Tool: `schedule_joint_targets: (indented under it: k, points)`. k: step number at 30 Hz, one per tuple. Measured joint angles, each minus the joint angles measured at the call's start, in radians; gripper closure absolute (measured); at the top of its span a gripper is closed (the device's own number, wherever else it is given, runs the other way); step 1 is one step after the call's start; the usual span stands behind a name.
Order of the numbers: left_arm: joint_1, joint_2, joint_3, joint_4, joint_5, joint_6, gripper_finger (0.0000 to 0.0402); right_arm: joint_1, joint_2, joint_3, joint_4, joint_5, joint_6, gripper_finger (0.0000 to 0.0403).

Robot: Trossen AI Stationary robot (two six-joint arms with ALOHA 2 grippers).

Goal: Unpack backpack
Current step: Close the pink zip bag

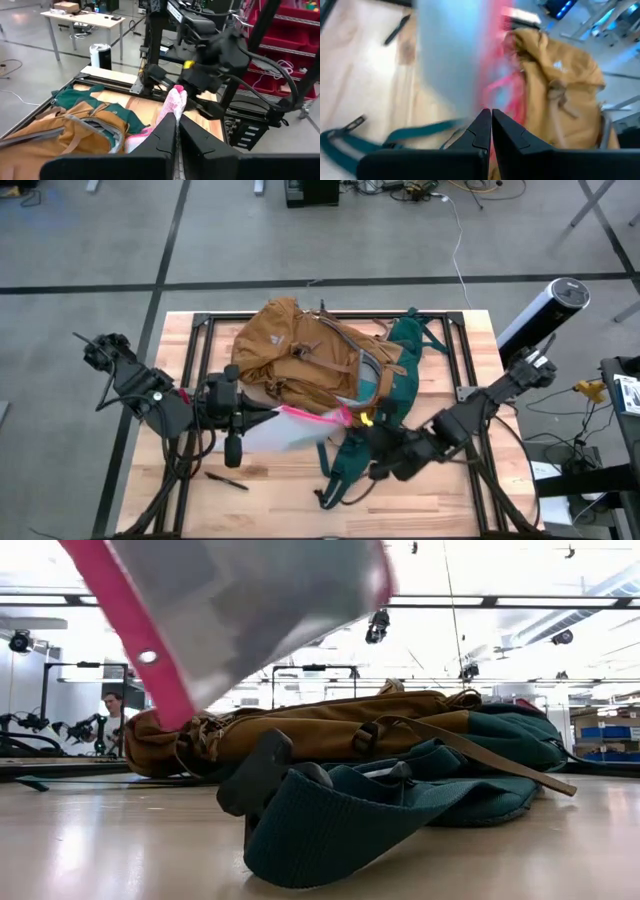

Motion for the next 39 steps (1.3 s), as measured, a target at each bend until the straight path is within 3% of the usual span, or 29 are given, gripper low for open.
schedule_joint_targets:
  k: [4, 8, 10, 15, 18, 23, 30, 35, 39]
  points:
    - [-0.004, 0.02, 0.0, -0.001, 0.009, -0.004, 0.0401, -0.045, 0.0, -0.001, 0.087, -0.027, -0.079, 0.0403]
    - [-0.005, 0.042, 0.0, 0.002, 0.011, -0.005, 0.0401, -0.065, 0.021, -0.012, 0.266, -0.329, -0.128, 0.0403]
    - [-0.005, 0.048, 0.0, 0.0, 0.015, -0.006, 0.0401, -0.065, 0.038, -0.013, 0.289, -0.406, -0.134, 0.0403]
    - [-0.005, 0.046, 0.0, 0.01, 0.008, -0.024, 0.0401, -0.046, 0.012, -0.014, 0.091, -0.248, -0.05, 0.0403]
    - [-0.005, 0.046, 0.0, 0.008, 0.007, -0.028, 0.0401, -0.031, -0.015, -0.014, -0.007, -0.229, 0.011, 0.0403]
    - [-0.004, 0.045, 0.0, 0.014, 0.006, -0.017, 0.0401, 0.002, -0.021, -0.035, -0.011, -0.247, 0.007, 0.0403]
    - [-0.004, 0.042, 0.0, 0.022, 0.006, -0.004, 0.0402, -0.009, -0.022, -0.07, -0.053, -0.136, 0.003, 0.0403]
    - [-0.004, 0.042, 0.0, 0.024, 0.007, -0.012, 0.0402, -0.006, -0.06, -0.079, -0.11, -0.177, 0.026, 0.0394]
    - [-0.005, 0.042, 0.0, 0.029, 0.006, -0.02, 0.0401, -0.006, -0.065, -0.125, -0.037, -0.288, -0.002, 0.0339]
